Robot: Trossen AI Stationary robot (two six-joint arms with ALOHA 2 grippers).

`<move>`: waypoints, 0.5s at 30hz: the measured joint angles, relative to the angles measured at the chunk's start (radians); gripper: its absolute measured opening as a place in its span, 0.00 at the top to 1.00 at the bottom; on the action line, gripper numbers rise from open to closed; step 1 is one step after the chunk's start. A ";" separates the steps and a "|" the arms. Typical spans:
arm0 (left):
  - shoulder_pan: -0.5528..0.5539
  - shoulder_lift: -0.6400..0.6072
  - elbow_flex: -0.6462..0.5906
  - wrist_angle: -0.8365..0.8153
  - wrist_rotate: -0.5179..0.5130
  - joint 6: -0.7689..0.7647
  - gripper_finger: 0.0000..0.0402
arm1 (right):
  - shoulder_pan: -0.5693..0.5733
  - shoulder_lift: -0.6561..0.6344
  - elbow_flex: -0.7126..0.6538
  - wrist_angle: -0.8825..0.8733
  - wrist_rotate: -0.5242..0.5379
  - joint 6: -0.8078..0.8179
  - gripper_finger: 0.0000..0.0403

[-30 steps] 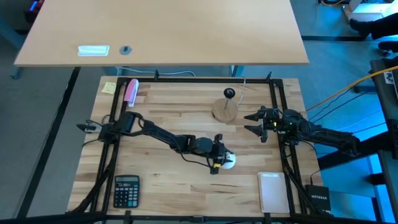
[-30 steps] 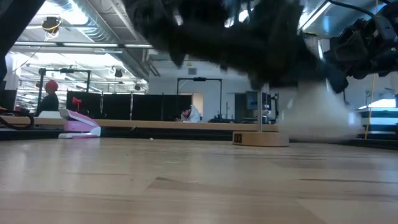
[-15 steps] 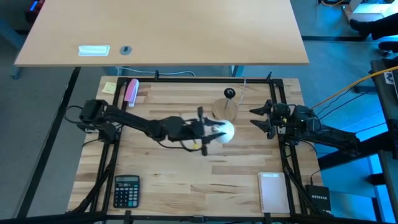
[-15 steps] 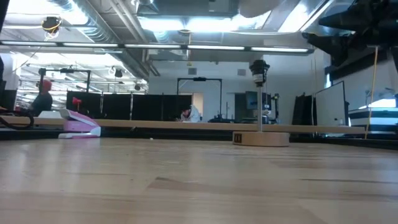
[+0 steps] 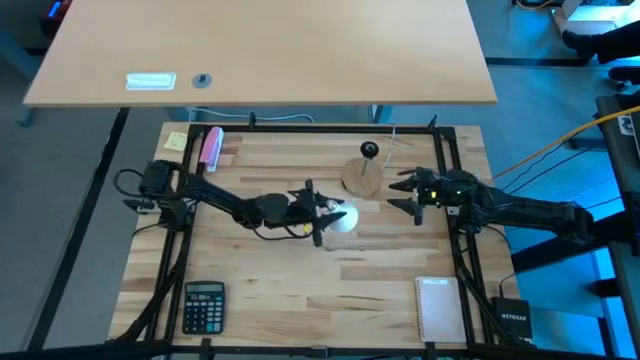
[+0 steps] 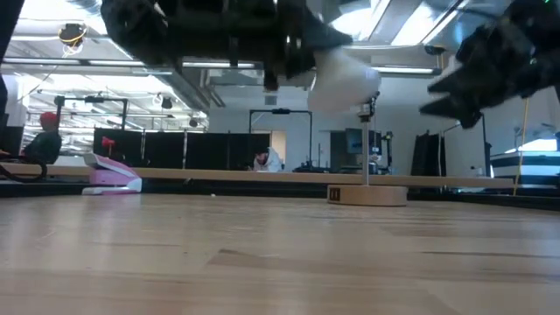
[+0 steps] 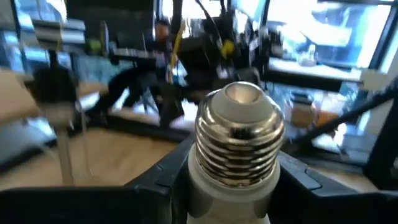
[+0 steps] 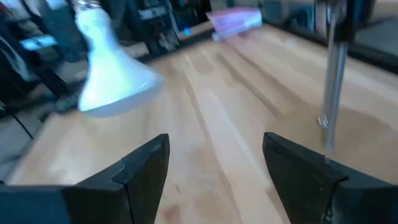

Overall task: Screw lightbulb
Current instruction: Insert the white lightbulb into the lamp

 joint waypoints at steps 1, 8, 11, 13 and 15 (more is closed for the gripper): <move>0.002 0.019 0.000 -0.001 0.000 -0.012 0.65 | 0.000 0.022 -0.009 0.009 -0.001 -0.010 0.34; 0.005 0.141 0.015 -0.005 -0.001 -0.080 0.65 | 0.001 0.135 -0.060 0.119 -0.036 -0.048 0.34; 0.004 0.209 0.046 -0.009 0.001 -0.082 0.63 | 0.001 0.178 -0.102 0.226 -0.056 -0.046 0.34; 0.004 0.242 0.067 -0.025 0.004 -0.081 0.63 | 0.001 0.202 -0.127 0.289 -0.056 -0.042 0.34; 0.004 0.257 0.090 -0.064 0.014 -0.085 0.62 | 0.001 0.223 -0.144 0.318 -0.060 -0.040 0.34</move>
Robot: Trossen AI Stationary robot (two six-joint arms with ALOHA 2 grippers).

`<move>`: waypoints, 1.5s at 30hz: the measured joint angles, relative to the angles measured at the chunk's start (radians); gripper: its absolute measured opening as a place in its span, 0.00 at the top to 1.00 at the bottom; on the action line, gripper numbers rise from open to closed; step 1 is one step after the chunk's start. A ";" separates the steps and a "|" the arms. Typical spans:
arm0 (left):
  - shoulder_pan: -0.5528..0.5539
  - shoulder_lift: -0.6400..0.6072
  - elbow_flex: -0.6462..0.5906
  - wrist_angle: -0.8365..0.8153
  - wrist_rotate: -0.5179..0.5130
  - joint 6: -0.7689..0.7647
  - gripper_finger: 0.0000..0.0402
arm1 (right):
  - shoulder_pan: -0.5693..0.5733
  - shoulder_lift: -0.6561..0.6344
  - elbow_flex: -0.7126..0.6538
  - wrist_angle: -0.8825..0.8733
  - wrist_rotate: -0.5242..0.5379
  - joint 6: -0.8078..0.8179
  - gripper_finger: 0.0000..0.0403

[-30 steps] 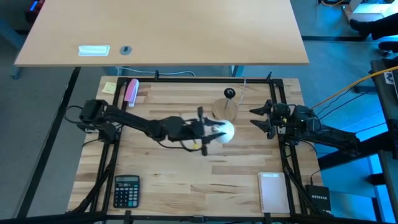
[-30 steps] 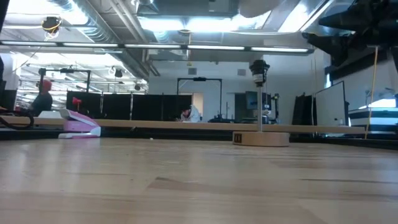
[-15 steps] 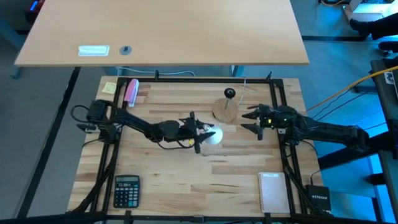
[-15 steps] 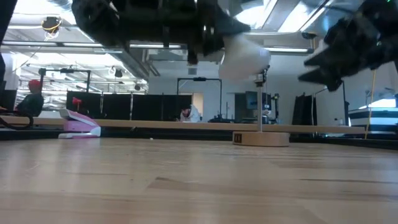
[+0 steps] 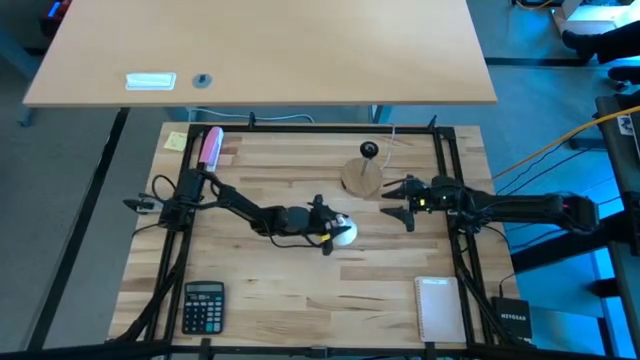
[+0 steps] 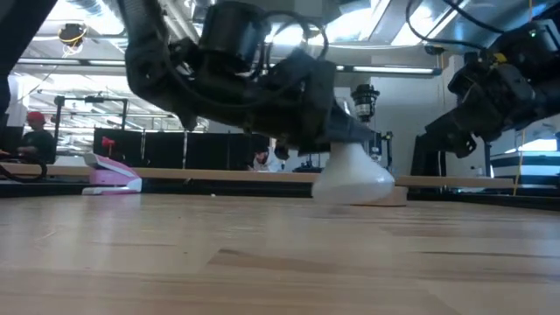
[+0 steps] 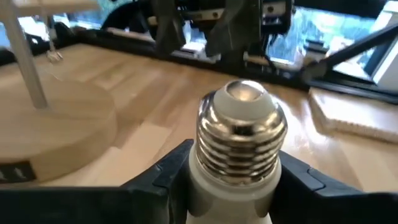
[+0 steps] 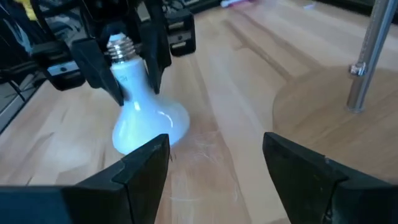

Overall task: Screw lightbulb
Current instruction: Insert the white lightbulb into the lamp

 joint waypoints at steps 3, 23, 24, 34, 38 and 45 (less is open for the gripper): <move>0.000 0.005 0.037 -0.079 0.015 0.006 0.62 | 0.000 0.017 -0.002 0.008 -0.001 0.001 0.34; 0.041 -0.043 0.066 -0.261 0.077 -0.045 0.56 | 0.000 0.030 -0.003 0.013 -0.019 0.003 0.34; 0.041 -0.043 0.066 -0.260 0.096 -0.048 0.53 | 0.000 0.030 -0.003 0.013 -0.020 0.003 0.34; 0.040 -0.193 0.066 -0.494 0.148 0.024 0.31 | 0.000 0.030 -0.003 0.012 -0.028 0.003 0.34; 0.040 -0.316 0.067 -0.640 0.129 0.006 0.31 | 0.000 0.030 -0.003 0.011 -0.028 0.002 0.34; 0.038 -0.336 0.234 -0.954 0.071 0.009 0.31 | 0.000 0.030 -0.004 0.013 -0.024 -0.002 0.34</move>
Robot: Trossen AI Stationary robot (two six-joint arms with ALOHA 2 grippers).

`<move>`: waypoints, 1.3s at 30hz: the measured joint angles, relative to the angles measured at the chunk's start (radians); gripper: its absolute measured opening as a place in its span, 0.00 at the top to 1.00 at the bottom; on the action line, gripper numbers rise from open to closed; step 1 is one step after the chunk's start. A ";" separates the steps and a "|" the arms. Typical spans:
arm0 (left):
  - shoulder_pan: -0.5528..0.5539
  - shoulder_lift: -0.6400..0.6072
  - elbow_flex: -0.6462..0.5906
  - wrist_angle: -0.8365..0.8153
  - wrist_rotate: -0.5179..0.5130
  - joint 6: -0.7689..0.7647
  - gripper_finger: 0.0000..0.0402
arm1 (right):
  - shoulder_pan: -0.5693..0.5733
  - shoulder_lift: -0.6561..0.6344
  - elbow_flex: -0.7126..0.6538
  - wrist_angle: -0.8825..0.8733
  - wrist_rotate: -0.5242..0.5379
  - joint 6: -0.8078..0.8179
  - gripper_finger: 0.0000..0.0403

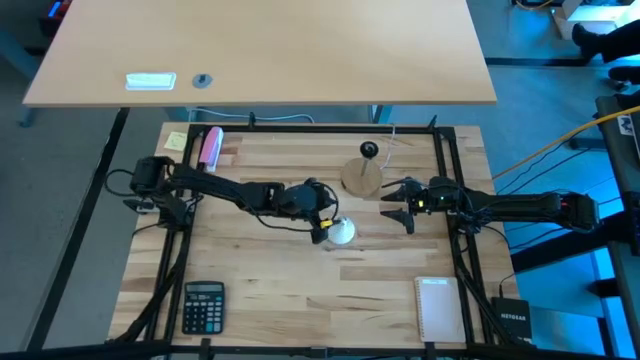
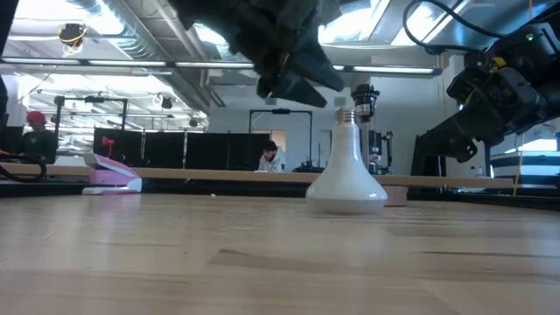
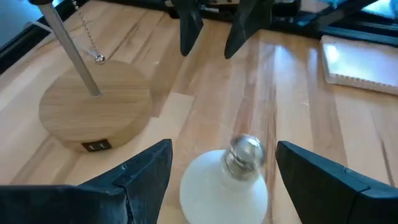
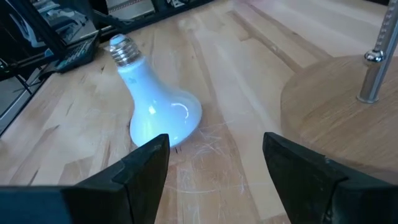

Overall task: Screw lightbulb
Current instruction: Insert the white lightbulb into the lamp

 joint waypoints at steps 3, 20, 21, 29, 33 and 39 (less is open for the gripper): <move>0.001 0.042 0.074 -0.066 0.000 -0.003 0.31 | 0.000 0.000 0.000 -0.001 0.005 -0.005 0.34; 0.013 0.164 0.152 -0.075 0.097 0.001 0.32 | 0.000 0.000 0.000 -0.018 0.006 -0.016 0.34; 0.013 0.165 0.152 -0.084 0.096 0.004 0.34 | 0.000 0.000 0.000 -0.018 0.005 -0.016 0.34; 0.018 0.172 0.152 -0.107 0.095 0.022 0.56 | 0.000 0.000 0.000 -0.029 0.005 -0.017 0.34; 0.018 0.172 0.152 -0.096 0.094 0.044 0.69 | 0.000 0.000 0.000 -0.029 0.002 -0.017 0.34; 0.005 0.168 0.170 -0.106 0.094 0.097 0.76 | 0.000 0.000 0.024 -0.051 -0.067 -0.018 0.34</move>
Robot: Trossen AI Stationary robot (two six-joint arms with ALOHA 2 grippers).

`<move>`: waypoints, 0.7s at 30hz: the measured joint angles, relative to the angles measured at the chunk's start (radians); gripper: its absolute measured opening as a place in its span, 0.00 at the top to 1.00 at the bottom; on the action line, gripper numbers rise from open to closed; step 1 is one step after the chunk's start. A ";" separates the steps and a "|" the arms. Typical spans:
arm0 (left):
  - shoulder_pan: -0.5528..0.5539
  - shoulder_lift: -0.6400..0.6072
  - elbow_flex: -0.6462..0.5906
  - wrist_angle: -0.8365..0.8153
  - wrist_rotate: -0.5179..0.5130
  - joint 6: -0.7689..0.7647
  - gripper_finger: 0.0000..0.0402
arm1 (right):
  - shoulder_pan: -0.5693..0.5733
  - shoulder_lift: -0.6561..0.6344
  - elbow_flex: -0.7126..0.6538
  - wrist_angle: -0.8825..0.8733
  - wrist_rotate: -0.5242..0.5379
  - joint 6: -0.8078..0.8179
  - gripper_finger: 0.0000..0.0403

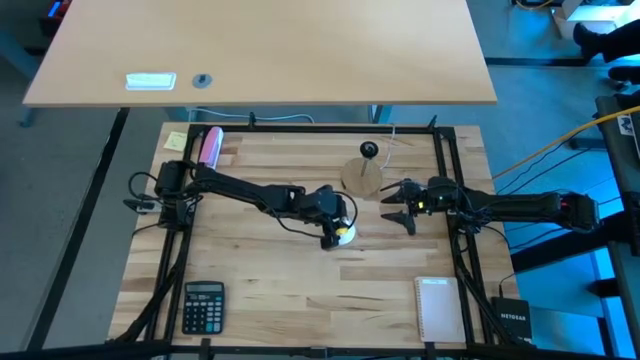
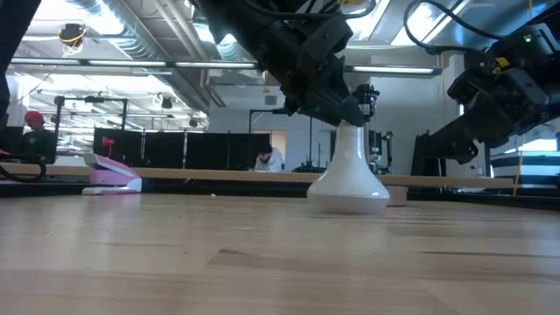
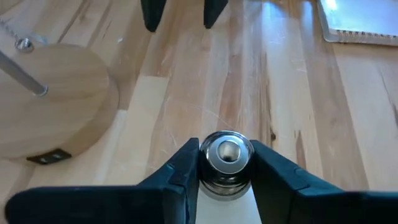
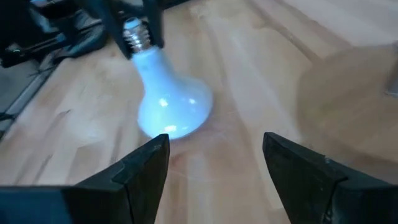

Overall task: Screw lightbulb
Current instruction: Insert the white lightbulb into the lamp

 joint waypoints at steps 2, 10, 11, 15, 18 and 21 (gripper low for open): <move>-0.006 -0.023 0.012 -0.011 -0.010 0.019 0.76 | 0.000 -0.005 0.042 -0.034 -0.011 -0.004 0.34; -0.047 -0.272 -0.112 0.279 -0.171 0.198 0.76 | 0.000 -0.037 0.258 -0.290 -0.048 -0.061 0.34; -0.052 -0.303 -0.155 0.363 -0.171 0.225 0.76 | 0.000 -0.040 0.280 -0.292 -0.046 -0.065 0.34; -0.050 -0.376 -0.331 0.765 -0.170 0.269 0.76 | -0.001 -0.039 0.342 -0.251 -0.042 -0.055 0.34; -0.039 -0.376 -0.442 1.052 -0.166 0.252 0.76 | -0.001 -0.038 0.360 -0.190 -0.031 -0.052 0.34; -0.032 -0.365 -0.509 1.262 -0.144 0.220 0.76 | 0.000 -0.037 0.362 -0.116 0.022 0.001 0.34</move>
